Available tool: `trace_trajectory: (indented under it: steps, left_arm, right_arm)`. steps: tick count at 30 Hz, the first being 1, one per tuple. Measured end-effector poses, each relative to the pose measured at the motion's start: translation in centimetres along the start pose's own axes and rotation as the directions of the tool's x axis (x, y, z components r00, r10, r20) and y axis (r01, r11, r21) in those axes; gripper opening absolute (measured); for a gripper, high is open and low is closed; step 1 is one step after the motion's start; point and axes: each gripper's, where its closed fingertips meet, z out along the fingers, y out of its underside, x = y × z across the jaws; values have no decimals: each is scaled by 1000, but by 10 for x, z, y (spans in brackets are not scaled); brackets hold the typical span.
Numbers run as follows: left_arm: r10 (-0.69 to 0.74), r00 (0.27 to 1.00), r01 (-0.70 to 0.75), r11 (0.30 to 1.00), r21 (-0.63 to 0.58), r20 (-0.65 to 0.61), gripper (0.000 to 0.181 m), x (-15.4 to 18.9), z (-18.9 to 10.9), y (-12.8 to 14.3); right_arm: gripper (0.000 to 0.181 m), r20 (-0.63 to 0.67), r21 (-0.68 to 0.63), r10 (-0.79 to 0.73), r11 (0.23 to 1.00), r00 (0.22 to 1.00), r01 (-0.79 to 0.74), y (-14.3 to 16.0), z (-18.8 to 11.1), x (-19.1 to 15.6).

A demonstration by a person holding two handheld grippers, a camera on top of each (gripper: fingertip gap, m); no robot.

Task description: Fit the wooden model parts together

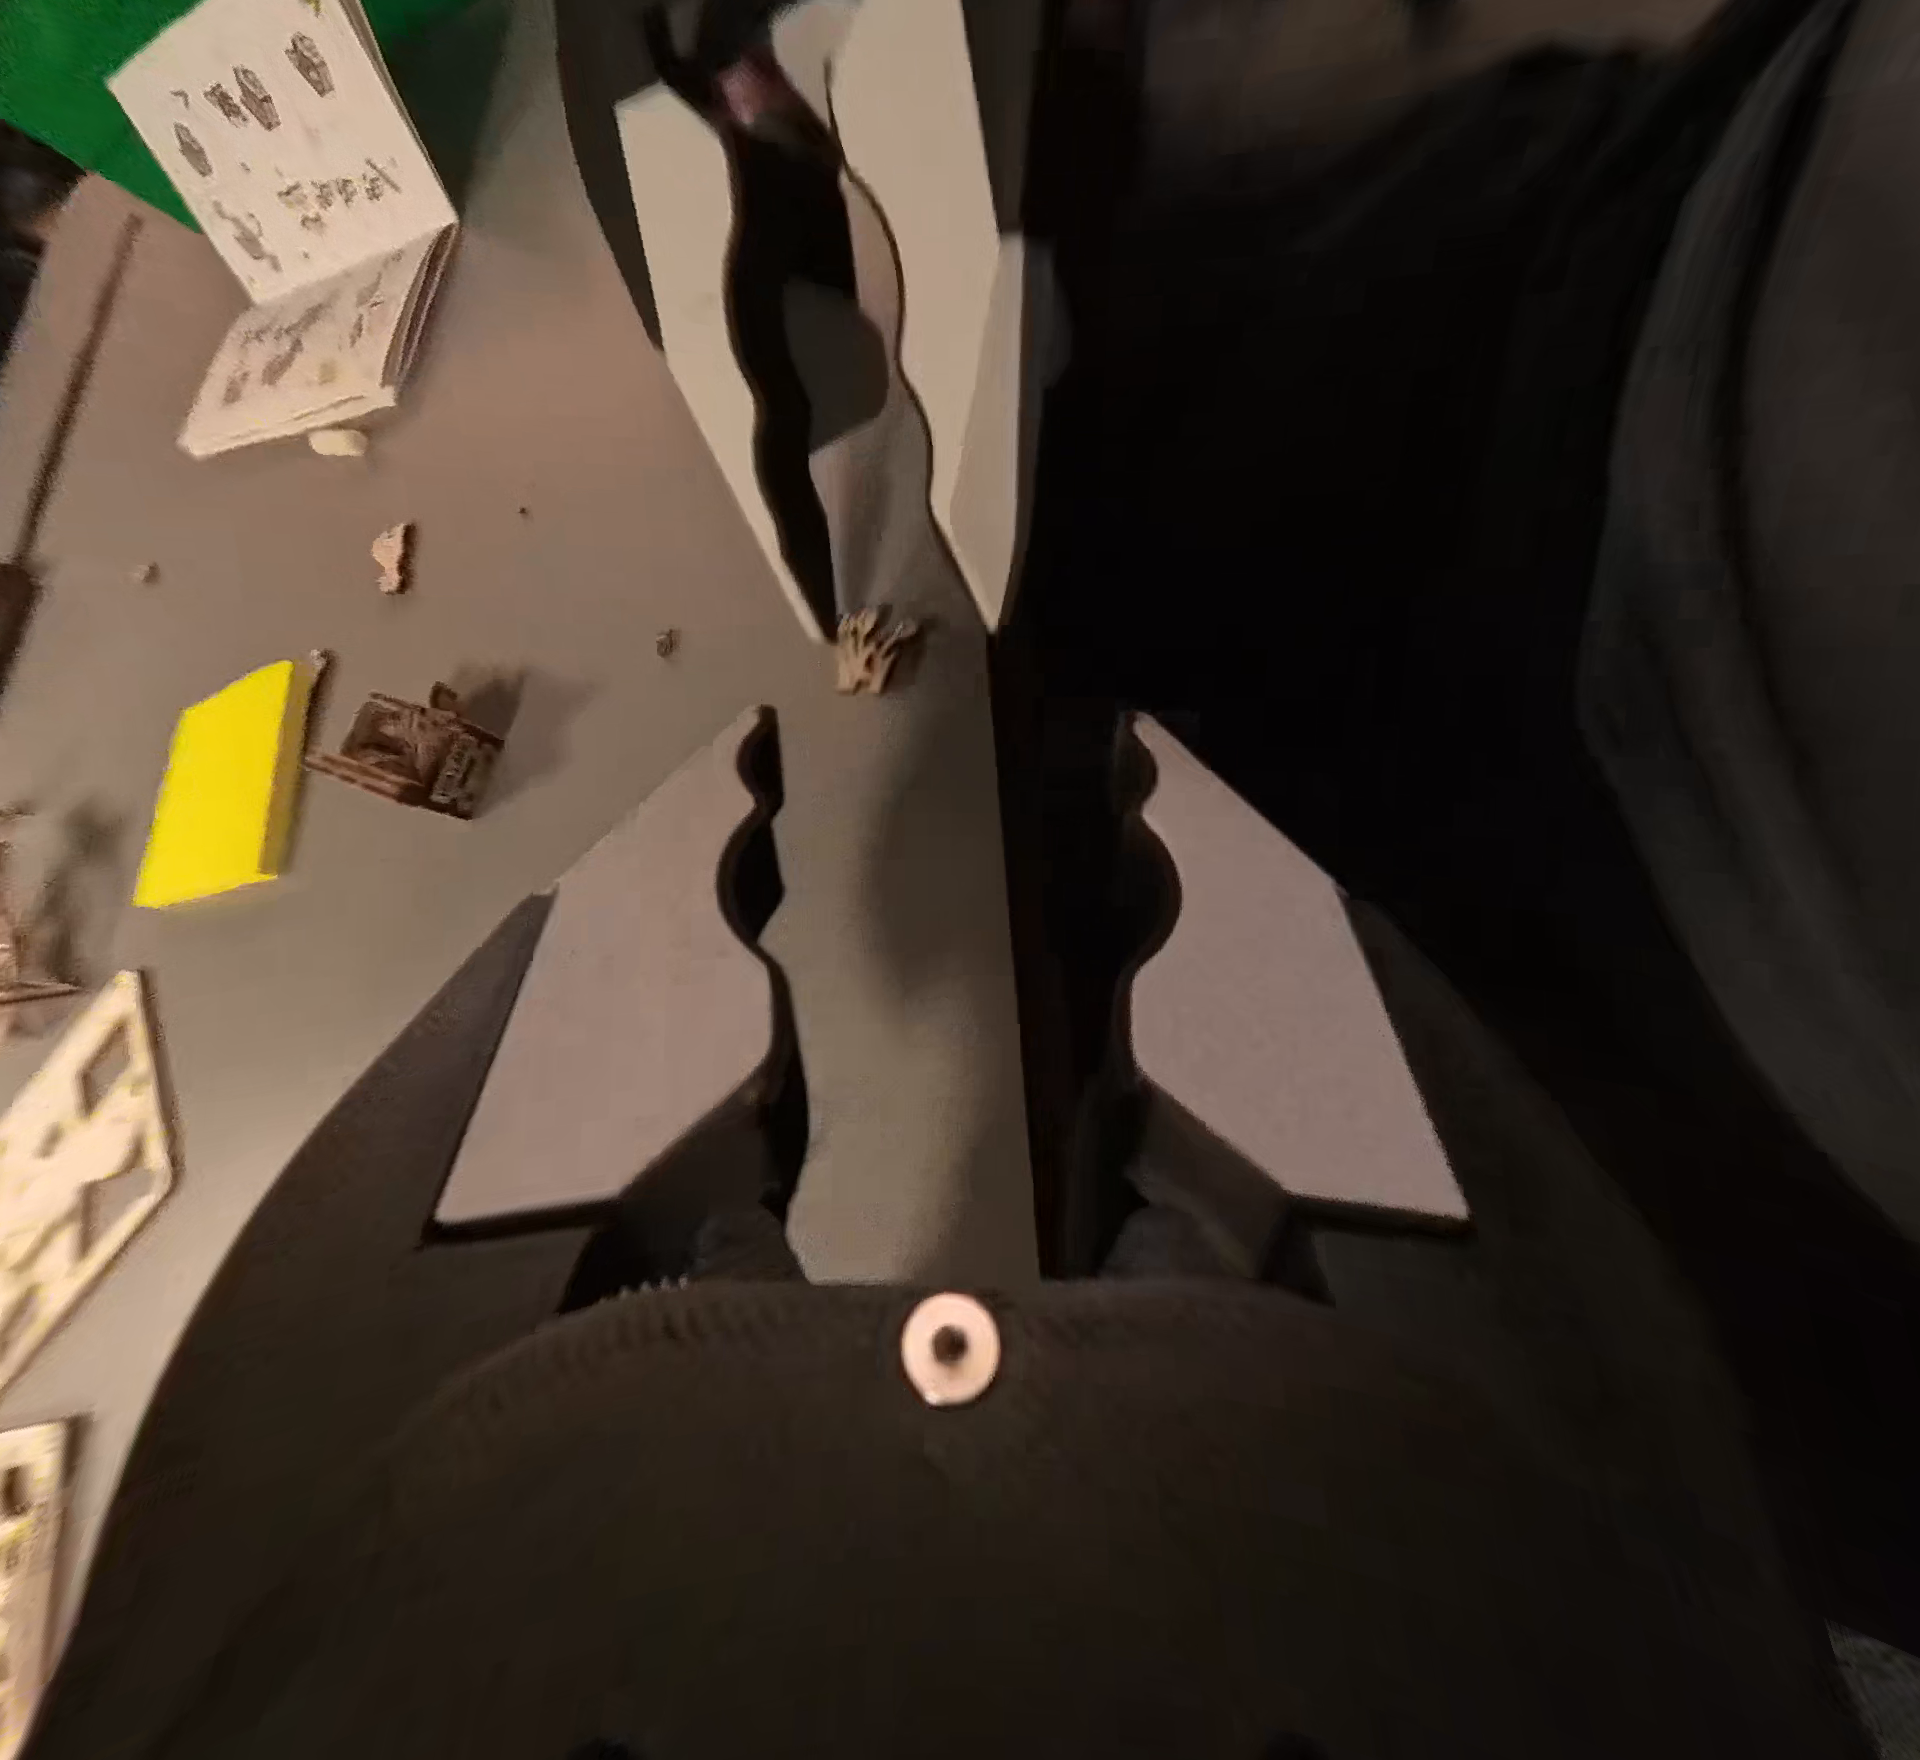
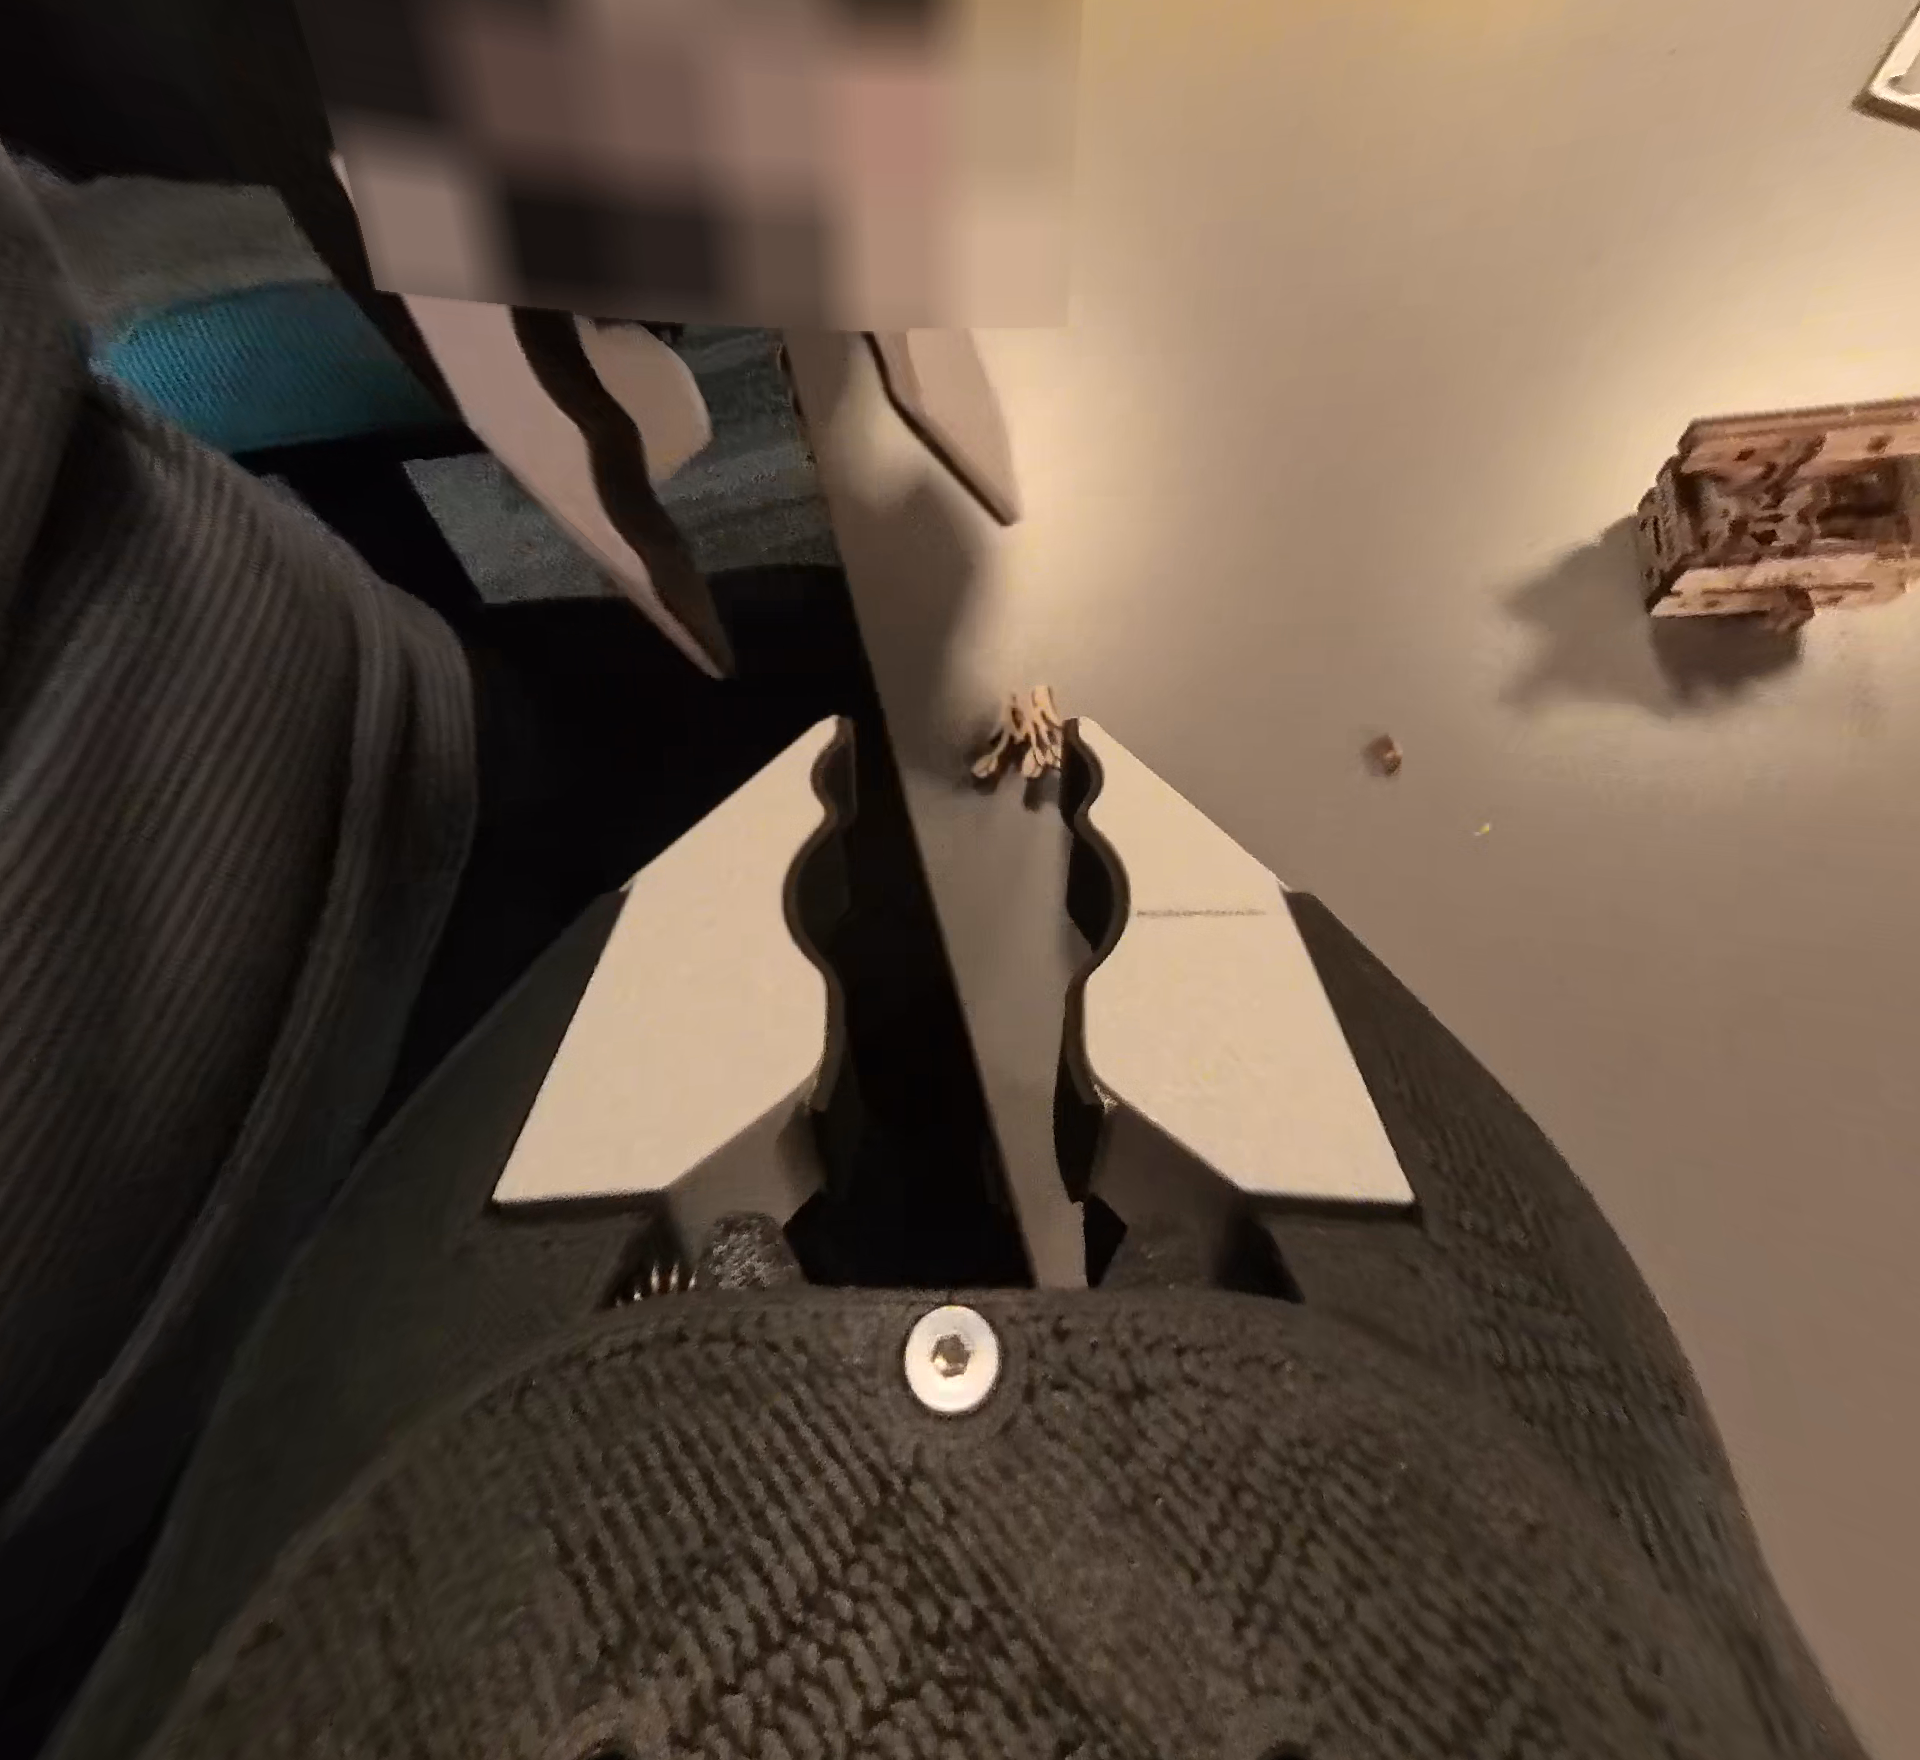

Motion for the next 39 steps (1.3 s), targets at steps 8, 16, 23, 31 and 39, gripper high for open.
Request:
trace_trajectory:
  steps: [8, 16, 23, 31, 39]
  left_arm:
    - [225, 973, -210, 959, -188, 59, 65, 9, 32, 4]
    - [345, 925, -290, 911, -292, 158, 43, 1, 44, 10]
    - [415, 872, -353, 901, -253, 260, 5, 6, 36, -7]
    - [170, 978, -165, 985, -52, 120, 1, 20, 27, -27]
    - [-38, 999, 43, 986, 159, -32, 0, 12, 8, -56]
  right_arm:
    - [49, -96, 63, 14, 998, 995, -8, 9, -16, -6]
    - [42, -140, 168, 56, 985, 989, -32, 15, -37, -22]
    - [40, -214, 202, -34, 976, 976, 78, 14, -32, -28]
    - [20, -302, 106, -338, 917, 891, 384, -1, -32, -33]
    - [1, -204, 98, -421, 890, 884, 446, -13, -40, -37]
